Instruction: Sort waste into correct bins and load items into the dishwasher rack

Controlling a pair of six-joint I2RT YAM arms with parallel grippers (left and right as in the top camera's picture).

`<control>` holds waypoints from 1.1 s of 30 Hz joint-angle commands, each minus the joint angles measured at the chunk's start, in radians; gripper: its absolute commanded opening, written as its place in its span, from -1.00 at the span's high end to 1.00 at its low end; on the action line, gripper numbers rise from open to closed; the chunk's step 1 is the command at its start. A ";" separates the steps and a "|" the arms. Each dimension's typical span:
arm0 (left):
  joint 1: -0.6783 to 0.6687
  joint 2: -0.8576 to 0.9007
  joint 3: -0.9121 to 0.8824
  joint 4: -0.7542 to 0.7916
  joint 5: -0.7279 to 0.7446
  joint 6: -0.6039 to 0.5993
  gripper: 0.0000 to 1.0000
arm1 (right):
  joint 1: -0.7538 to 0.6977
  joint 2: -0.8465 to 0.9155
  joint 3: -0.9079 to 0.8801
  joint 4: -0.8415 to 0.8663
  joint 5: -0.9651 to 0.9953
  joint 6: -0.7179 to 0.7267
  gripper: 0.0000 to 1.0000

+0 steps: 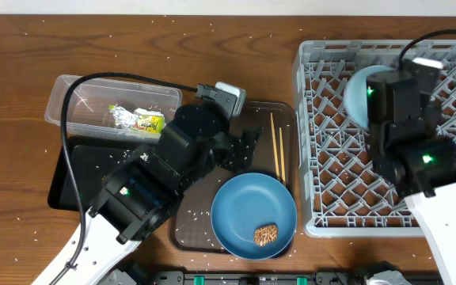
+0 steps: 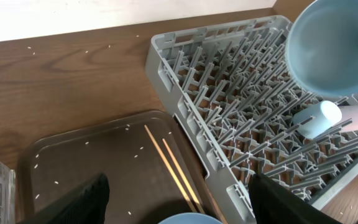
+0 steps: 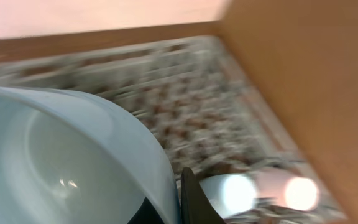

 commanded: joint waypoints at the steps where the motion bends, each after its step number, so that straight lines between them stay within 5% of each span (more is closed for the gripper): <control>1: -0.002 -0.013 0.013 0.004 0.006 0.002 -0.46 | -0.031 0.060 0.000 -0.005 0.274 -0.005 0.97; 11: -0.002 -0.013 0.013 -0.018 0.006 0.002 -0.76 | -0.107 0.277 0.000 0.086 0.454 -0.005 0.97; 16: -0.002 -0.013 0.013 -0.027 0.006 0.002 -0.77 | -0.114 0.388 0.000 0.164 0.628 -0.006 0.98; 22: -0.002 -0.013 0.013 -0.037 0.006 0.002 -0.79 | -0.185 0.482 0.000 0.206 0.619 -0.009 0.97; 33: -0.002 -0.013 0.012 -0.056 0.006 0.002 -0.80 | -0.229 0.609 0.000 0.436 0.582 -0.262 0.98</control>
